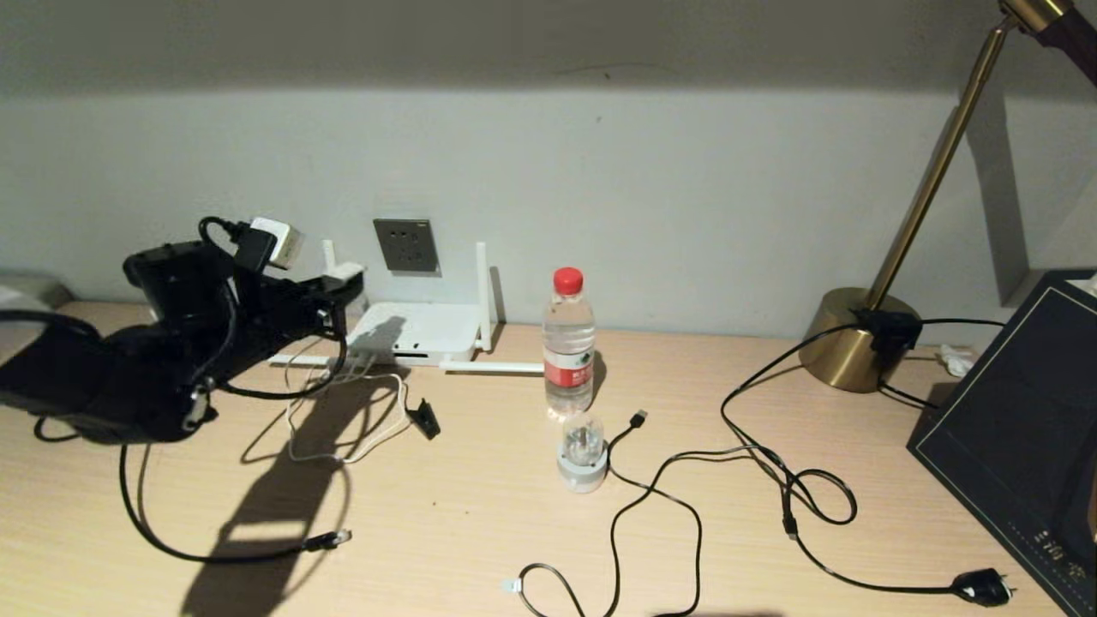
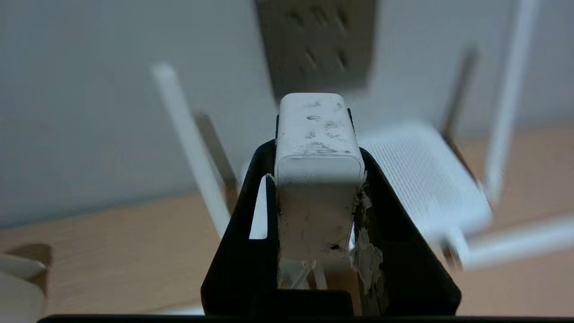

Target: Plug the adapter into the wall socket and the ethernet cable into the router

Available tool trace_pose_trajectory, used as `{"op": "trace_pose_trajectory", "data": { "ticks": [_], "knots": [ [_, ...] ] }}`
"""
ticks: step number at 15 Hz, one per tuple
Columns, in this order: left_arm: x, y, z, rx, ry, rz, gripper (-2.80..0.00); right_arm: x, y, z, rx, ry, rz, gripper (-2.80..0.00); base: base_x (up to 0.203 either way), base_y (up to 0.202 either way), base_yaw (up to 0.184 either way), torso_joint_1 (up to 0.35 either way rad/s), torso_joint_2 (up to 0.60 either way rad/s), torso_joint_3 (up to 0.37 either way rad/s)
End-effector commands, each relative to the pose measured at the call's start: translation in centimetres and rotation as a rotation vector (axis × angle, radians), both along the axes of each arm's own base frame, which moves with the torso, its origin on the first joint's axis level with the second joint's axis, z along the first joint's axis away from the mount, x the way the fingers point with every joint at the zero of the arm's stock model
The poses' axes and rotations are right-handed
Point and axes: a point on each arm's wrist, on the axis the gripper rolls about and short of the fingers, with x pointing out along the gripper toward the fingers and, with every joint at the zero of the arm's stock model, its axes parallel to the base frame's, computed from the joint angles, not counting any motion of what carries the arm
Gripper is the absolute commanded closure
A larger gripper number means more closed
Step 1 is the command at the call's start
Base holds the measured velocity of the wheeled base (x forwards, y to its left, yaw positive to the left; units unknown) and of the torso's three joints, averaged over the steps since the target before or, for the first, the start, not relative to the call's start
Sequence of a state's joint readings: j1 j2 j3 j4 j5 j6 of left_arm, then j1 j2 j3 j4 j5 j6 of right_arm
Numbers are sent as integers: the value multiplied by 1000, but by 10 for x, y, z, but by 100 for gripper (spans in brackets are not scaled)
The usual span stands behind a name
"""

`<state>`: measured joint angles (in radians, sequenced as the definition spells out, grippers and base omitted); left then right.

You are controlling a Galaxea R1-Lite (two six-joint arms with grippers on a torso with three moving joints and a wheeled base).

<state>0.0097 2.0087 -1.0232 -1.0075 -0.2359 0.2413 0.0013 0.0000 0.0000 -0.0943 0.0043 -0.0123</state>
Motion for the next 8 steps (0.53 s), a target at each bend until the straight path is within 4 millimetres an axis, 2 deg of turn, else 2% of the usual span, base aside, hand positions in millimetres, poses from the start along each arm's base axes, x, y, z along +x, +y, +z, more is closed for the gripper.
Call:
{"op": "trace_pose_trajectory", "data": {
  "ticks": [1,5,8],
  "knots": [
    [16,0,-14,-57,-161,57,0,3,0,-10,0,36,1,0,0,0,0,0,0,0],
    [44,0,-24,-93,-221,77,0,3,0,-10,0,36,1,0,0,0,0,0,0,0],
    [52,-11,-32,-105,-242,50,0,3,0,-10,0,36,1,0,0,0,0,0,0,0]
  ]
}}
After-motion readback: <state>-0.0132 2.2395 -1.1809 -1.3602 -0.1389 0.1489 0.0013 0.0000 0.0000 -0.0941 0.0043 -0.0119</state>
